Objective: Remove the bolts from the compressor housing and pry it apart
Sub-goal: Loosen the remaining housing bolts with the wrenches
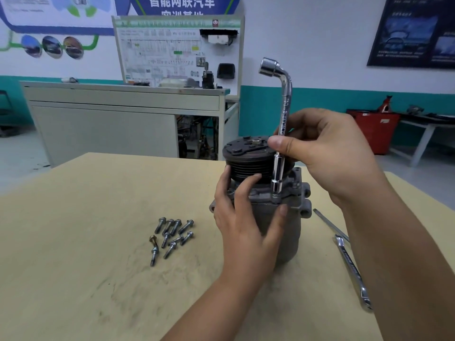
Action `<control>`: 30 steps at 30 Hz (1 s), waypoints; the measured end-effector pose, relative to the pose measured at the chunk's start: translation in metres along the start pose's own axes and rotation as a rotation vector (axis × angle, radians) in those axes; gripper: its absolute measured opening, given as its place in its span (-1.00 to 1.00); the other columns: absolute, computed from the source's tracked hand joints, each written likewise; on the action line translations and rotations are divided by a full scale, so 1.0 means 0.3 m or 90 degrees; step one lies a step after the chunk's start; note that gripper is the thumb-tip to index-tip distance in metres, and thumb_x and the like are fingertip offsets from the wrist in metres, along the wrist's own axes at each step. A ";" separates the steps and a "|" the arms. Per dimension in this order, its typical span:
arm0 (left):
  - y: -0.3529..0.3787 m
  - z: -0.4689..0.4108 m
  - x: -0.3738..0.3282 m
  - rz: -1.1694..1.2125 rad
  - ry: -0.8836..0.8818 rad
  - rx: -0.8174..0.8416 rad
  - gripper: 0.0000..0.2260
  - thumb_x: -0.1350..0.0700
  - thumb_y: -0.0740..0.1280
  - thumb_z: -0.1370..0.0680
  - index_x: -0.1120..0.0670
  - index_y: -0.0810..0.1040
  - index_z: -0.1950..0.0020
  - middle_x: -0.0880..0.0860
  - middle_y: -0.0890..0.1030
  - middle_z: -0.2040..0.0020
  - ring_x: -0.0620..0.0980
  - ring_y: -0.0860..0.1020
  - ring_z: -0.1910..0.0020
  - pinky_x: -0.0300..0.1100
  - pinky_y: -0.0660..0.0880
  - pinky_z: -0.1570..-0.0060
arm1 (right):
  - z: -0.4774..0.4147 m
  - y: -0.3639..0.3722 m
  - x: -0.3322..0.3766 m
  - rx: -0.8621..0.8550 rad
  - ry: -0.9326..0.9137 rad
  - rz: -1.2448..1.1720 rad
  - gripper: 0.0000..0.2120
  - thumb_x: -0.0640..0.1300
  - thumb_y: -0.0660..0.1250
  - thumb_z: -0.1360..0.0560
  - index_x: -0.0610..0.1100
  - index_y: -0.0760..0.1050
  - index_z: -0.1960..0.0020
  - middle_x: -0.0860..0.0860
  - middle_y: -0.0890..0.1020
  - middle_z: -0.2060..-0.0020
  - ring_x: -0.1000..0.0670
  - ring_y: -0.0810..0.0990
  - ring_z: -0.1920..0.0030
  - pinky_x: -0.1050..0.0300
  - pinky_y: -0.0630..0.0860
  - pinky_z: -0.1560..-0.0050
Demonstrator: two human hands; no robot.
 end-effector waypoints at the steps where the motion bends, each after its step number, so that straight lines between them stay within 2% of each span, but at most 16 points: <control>1: 0.000 0.000 0.000 0.001 -0.001 0.000 -0.58 -0.21 0.24 -0.44 -0.26 0.25 -0.28 -0.06 0.10 -0.49 -0.35 0.03 -0.44 -0.24 0.05 -0.40 | 0.003 0.002 0.000 -0.005 -0.001 0.018 -0.87 -0.13 0.52 -0.34 0.00 0.57 0.27 -0.01 0.64 0.38 0.06 0.59 0.34 -0.06 0.60 0.12; 4: -0.005 -0.003 -0.006 0.013 -0.004 -0.012 -0.60 -0.18 0.25 -0.46 -0.26 0.26 -0.27 -0.04 0.15 -0.48 -0.28 0.10 -0.46 -0.12 0.12 -0.43 | 0.006 0.001 0.002 -0.016 -0.007 0.058 -0.85 -0.09 0.52 -0.34 0.02 0.55 0.31 0.08 0.60 0.44 0.12 0.53 0.38 0.05 0.56 0.17; 8: -0.037 -0.029 -0.022 0.067 0.005 -0.067 -0.65 -0.11 0.23 -0.49 -0.14 0.30 -0.25 0.03 0.30 -0.41 -0.12 0.24 -0.44 0.09 0.21 -0.41 | 0.011 0.009 0.003 -0.004 -0.010 0.117 -0.82 -0.02 0.50 -0.35 -0.07 0.54 0.30 0.06 0.56 0.43 0.14 0.45 0.41 0.18 0.44 0.29; 12: -0.110 -0.165 -0.069 0.088 -0.007 -0.125 -0.78 -0.12 0.14 -0.51 -0.17 0.39 -0.13 0.03 0.49 -0.23 -0.05 0.40 -0.30 0.13 0.29 -0.33 | 0.012 0.020 0.002 0.020 -0.005 0.120 -0.77 0.00 0.48 -0.37 -0.10 0.51 0.33 0.09 0.52 0.50 0.18 0.41 0.46 0.25 0.37 0.40; 15: -0.137 -0.297 -0.109 0.067 -0.025 -0.028 -0.67 -0.20 0.16 -0.52 -0.04 0.61 -0.03 -0.03 0.64 -0.04 -0.02 0.54 -0.15 0.14 0.41 -0.20 | 0.007 0.020 0.000 0.032 -0.006 0.104 -0.76 -0.01 0.49 -0.36 -0.05 0.49 0.38 0.16 0.52 0.49 0.20 0.43 0.46 0.32 0.35 0.41; 18: -0.113 -0.372 -0.141 0.210 -0.052 0.137 -0.82 -0.03 0.24 -0.57 -0.05 0.63 0.04 -0.08 0.69 0.08 -0.09 0.62 -0.03 0.03 0.50 -0.18 | 0.004 0.015 0.000 0.054 -0.002 0.083 -0.77 -0.02 0.49 -0.36 -0.02 0.51 0.39 0.18 0.55 0.50 0.23 0.46 0.46 0.36 0.36 0.41; 20: -0.082 -0.388 -0.151 0.283 -0.076 0.244 -0.81 0.11 0.22 -0.62 0.00 0.63 0.05 -0.06 0.70 0.10 -0.10 0.63 -0.01 -0.07 0.52 -0.15 | 0.003 0.010 -0.001 0.064 -0.001 0.087 -0.79 -0.02 0.49 -0.36 -0.03 0.54 0.38 0.17 0.56 0.48 0.23 0.47 0.45 0.36 0.37 0.41; 22: -0.065 -0.391 -0.151 0.327 -0.086 0.311 -0.79 0.17 0.20 -0.61 0.04 0.63 0.06 -0.04 0.71 0.13 -0.09 0.65 0.04 -0.18 0.55 -0.03 | 0.001 0.003 -0.001 0.066 -0.009 0.094 -0.81 -0.02 0.49 -0.36 -0.03 0.56 0.37 0.14 0.57 0.45 0.25 0.48 0.41 0.40 0.34 0.40; 24: -0.064 -0.392 -0.148 0.343 -0.083 0.335 -0.83 0.17 0.24 -0.58 0.06 0.63 0.07 -0.03 0.71 0.15 -0.10 0.66 0.07 -0.26 0.55 0.04 | -0.002 -0.003 -0.001 0.067 -0.029 0.097 -0.82 -0.03 0.50 -0.34 0.06 0.54 0.38 0.12 0.57 0.35 0.27 0.49 0.30 0.48 0.32 0.32; 27: -0.070 -0.396 -0.135 0.325 -0.072 0.339 -0.89 0.12 0.31 -0.52 0.06 0.64 0.07 0.00 0.71 0.09 -0.07 0.65 0.01 -0.21 0.54 -0.05 | -0.012 0.002 -0.011 0.106 -0.031 0.056 -0.91 -0.02 0.49 -0.32 0.05 0.59 0.30 0.07 0.61 0.15 0.21 0.55 0.10 0.53 0.34 0.16; 30: -0.072 -0.399 -0.124 0.307 -0.081 0.336 -0.85 0.07 0.31 -0.48 0.03 0.67 0.10 0.02 0.71 0.06 -0.04 0.65 -0.02 -0.15 0.55 -0.10 | -0.018 0.009 -0.029 0.140 -0.023 -0.035 -0.82 0.06 0.45 -0.23 0.00 0.63 0.23 0.12 0.67 0.17 0.23 0.60 0.09 0.45 0.44 0.07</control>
Point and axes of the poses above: each hand's wrist, its own z-axis away from the middle knuckle, its own y-axis out of the palm, x = y × z, the point moved 4 cm from there along -z, towards the middle knuckle
